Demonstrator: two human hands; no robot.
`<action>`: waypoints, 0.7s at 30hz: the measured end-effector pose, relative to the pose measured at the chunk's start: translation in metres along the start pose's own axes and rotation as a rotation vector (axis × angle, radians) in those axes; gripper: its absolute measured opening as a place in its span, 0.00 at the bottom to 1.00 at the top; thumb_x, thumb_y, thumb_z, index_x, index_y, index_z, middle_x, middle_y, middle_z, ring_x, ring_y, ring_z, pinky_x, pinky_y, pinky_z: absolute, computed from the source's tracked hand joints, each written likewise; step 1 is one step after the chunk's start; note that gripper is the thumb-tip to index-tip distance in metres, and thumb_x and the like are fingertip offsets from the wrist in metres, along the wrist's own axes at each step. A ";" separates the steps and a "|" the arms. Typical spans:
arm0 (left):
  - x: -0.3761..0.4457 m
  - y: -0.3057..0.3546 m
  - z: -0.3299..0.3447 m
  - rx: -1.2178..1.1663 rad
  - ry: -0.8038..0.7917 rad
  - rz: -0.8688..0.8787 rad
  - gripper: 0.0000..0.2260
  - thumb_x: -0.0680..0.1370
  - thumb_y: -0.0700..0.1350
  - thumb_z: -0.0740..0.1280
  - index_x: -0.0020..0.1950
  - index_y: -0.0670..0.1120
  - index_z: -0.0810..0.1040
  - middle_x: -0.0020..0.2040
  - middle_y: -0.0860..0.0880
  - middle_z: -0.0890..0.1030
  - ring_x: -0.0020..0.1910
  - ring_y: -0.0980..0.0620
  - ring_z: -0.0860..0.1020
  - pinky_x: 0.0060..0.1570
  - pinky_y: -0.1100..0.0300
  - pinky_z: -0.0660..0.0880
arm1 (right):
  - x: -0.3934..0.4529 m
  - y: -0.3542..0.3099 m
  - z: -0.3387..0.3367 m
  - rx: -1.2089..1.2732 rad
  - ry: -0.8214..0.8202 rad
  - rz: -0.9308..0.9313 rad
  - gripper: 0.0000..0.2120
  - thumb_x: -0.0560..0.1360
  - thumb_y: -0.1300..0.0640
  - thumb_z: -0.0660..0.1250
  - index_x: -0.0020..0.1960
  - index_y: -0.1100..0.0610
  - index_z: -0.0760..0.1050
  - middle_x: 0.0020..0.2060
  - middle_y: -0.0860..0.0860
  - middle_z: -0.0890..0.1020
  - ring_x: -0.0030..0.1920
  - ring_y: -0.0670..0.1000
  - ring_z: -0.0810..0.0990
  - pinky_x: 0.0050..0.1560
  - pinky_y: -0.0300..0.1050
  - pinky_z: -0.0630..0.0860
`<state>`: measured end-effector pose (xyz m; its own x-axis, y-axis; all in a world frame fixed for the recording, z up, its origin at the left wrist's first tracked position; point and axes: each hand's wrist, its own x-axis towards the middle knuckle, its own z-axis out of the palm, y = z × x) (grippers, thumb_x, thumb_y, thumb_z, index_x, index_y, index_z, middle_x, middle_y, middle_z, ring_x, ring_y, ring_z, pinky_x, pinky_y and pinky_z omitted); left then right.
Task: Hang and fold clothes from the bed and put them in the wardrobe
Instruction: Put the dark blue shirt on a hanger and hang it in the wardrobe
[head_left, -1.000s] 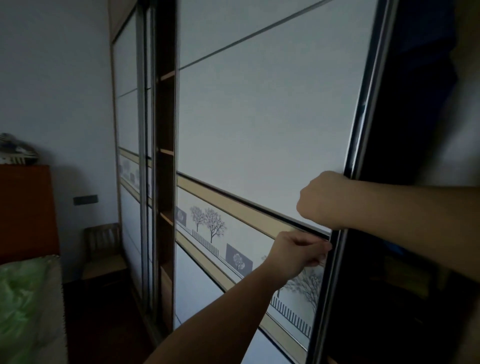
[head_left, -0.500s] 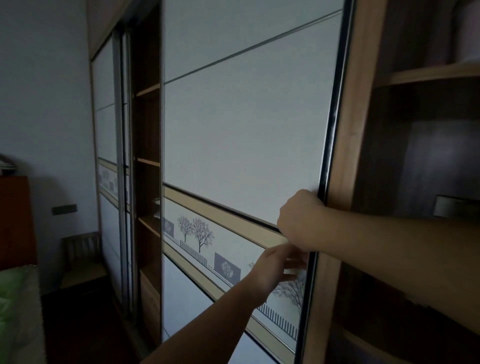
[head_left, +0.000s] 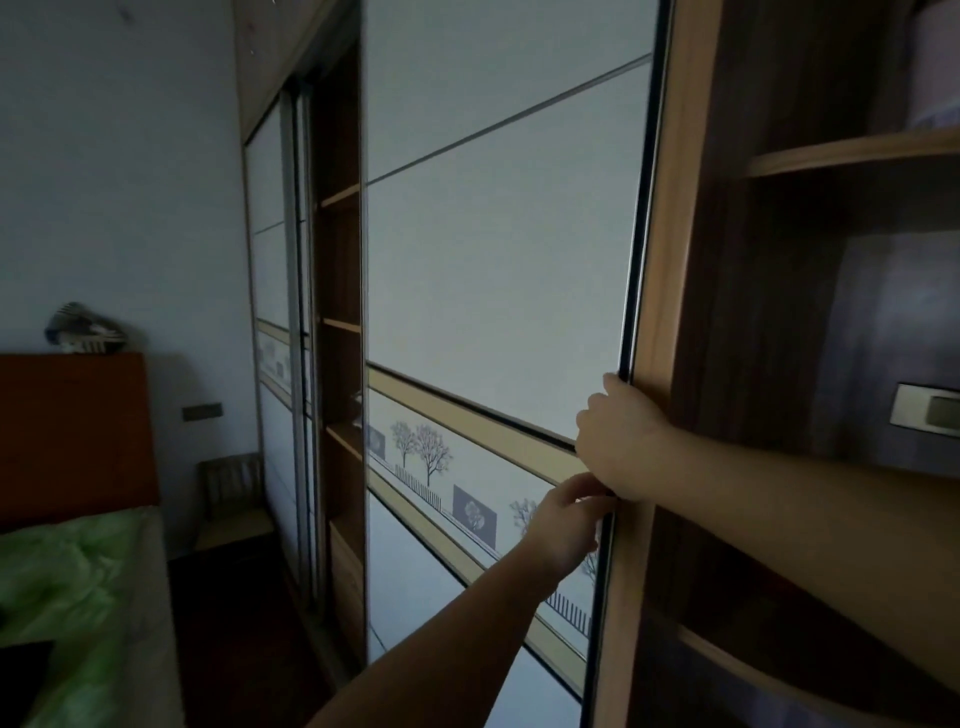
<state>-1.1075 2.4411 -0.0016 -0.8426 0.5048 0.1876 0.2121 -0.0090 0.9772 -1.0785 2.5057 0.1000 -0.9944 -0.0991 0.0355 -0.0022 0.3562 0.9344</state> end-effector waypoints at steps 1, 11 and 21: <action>0.003 0.000 -0.002 0.002 0.009 -0.005 0.11 0.79 0.40 0.61 0.57 0.54 0.74 0.57 0.51 0.76 0.48 0.57 0.75 0.56 0.53 0.75 | 0.000 0.001 0.002 0.005 0.021 -0.004 0.17 0.80 0.51 0.57 0.67 0.52 0.70 0.67 0.54 0.72 0.66 0.56 0.69 0.70 0.57 0.58; 0.038 -0.022 -0.037 0.422 0.103 0.057 0.09 0.77 0.45 0.65 0.54 0.50 0.81 0.50 0.49 0.83 0.48 0.52 0.81 0.52 0.56 0.77 | 0.022 0.005 0.013 0.261 0.262 0.034 0.08 0.77 0.57 0.58 0.54 0.51 0.74 0.56 0.49 0.78 0.58 0.54 0.74 0.58 0.50 0.63; -0.119 -0.046 -0.063 0.956 0.401 -0.241 0.15 0.76 0.49 0.64 0.62 0.52 0.77 0.58 0.49 0.80 0.56 0.49 0.78 0.58 0.52 0.75 | -0.046 -0.083 0.047 0.738 0.396 -0.215 0.14 0.78 0.47 0.58 0.57 0.52 0.73 0.58 0.51 0.75 0.58 0.54 0.74 0.57 0.48 0.66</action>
<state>-1.0481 2.3267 -0.0624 -0.9788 0.0794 0.1886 0.1712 0.8228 0.5419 -1.0375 2.5242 0.0038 -0.8552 -0.5008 0.1333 -0.3901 0.7914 0.4705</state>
